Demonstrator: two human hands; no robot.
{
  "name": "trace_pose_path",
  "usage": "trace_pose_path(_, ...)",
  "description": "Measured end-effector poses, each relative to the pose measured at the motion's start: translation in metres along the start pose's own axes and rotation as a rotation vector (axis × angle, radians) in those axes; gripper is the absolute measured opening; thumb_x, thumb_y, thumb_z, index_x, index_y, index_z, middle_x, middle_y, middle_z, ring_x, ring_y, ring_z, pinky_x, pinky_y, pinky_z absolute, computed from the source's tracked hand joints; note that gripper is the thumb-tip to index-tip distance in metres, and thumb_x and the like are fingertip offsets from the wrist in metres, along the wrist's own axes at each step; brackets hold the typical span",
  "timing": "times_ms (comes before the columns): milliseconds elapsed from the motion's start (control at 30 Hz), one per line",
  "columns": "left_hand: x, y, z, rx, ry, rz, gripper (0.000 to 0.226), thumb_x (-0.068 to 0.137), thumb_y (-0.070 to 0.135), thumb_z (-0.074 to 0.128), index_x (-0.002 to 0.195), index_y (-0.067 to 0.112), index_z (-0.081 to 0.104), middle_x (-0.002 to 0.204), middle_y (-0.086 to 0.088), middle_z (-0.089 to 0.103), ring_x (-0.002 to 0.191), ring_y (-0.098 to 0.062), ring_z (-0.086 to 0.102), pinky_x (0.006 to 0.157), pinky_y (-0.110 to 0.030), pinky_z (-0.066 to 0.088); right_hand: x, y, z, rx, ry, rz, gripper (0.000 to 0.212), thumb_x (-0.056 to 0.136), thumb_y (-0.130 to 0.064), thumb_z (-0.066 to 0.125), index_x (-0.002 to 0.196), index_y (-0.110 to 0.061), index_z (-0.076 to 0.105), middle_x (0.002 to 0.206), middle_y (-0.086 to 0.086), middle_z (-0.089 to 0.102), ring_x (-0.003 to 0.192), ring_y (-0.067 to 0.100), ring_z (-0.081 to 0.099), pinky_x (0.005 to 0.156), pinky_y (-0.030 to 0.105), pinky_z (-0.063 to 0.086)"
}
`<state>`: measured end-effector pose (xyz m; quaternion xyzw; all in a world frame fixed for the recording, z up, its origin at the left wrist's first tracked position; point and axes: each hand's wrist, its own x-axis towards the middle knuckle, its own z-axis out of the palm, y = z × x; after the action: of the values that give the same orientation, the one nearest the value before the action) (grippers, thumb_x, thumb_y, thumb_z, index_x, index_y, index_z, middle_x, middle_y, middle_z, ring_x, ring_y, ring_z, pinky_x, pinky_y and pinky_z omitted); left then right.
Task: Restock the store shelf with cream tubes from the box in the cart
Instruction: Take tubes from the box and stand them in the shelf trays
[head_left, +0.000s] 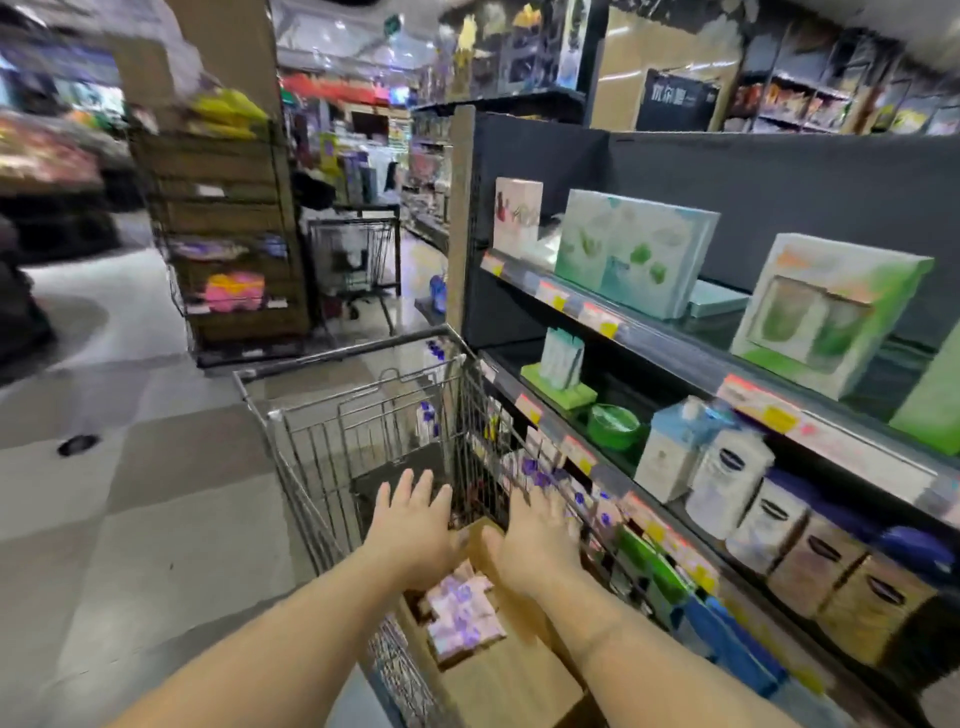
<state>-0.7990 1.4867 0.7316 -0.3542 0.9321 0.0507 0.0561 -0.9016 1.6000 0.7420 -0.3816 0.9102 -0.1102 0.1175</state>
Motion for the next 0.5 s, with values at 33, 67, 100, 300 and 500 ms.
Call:
trace_pose_path(33, 0.014, -0.001, 0.001, 0.0, -0.02, -0.004, 0.073, 0.098, 0.059, 0.029, 0.156, 0.02, 0.009, 0.165, -0.007, -0.003, 0.15, -0.03, -0.008, 0.121, -0.052, -0.001, 0.013, 0.001, 0.002, 0.006, -0.02, 0.002, 0.072, 0.098, -0.051, 0.039, 0.156, -0.018, 0.011, 0.164, 0.005, 0.002, 0.15, 0.028, -0.005, 0.12, 0.049, 0.004)
trace_pose_path(67, 0.028, 0.0, 0.002, 0.005, -0.038, -0.002, 0.073, 0.097, 0.059, 0.03, 0.156, 0.02, 0.009, 0.165, -0.007, -0.003, 0.15, -0.03, -0.008, 0.121, -0.053, -0.001, 0.026, 0.003, 0.005, 0.01, -0.042, 0.001, 0.072, 0.098, -0.051, 0.039, 0.156, -0.018, 0.011, 0.164, 0.005, 0.002, 0.15, 0.028, -0.005, 0.12, 0.049, 0.004)
trace_pose_path(100, 0.042, 0.001, 0.004, 0.011, -0.045, -0.002, 0.074, 0.097, 0.059, 0.03, 0.156, 0.02, 0.009, 0.165, -0.007, -0.002, 0.15, -0.031, -0.008, 0.121, -0.053, -0.001, 0.037, 0.006, 0.008, 0.006, -0.052, -0.002, 0.073, 0.097, -0.051, 0.04, 0.155, -0.018, 0.012, 0.164, 0.005, 0.002, 0.15, 0.029, -0.004, 0.12, 0.049, 0.005)
trace_pose_path(300, 0.116, 0.013, 0.018, 0.008, -0.129, 0.046, 0.072, 0.098, 0.057, 0.034, 0.156, 0.02, 0.012, 0.164, -0.009, 0.001, 0.15, -0.031, -0.007, 0.12, -0.053, -0.002, 0.098, 0.036, 0.017, 0.003, -0.081, 0.078, 0.07, 0.096, -0.055, 0.04, 0.154, -0.023, 0.02, 0.162, 0.005, 0.013, 0.15, 0.028, 0.006, 0.12, 0.048, 0.013)
trace_pose_path(500, 0.202, 0.013, 0.044, 0.056, -0.224, 0.166, 0.07, 0.099, 0.055, 0.034, 0.156, 0.019, 0.013, 0.164, -0.01, 0.002, 0.15, -0.033, -0.006, 0.12, -0.054, -0.002, 0.154, 0.07, 0.041, -0.001, -0.109, 0.231, 0.07, 0.094, -0.057, 0.042, 0.152, -0.023, 0.023, 0.159, 0.004, 0.024, 0.147, 0.029, 0.017, 0.118, 0.046, 0.021)
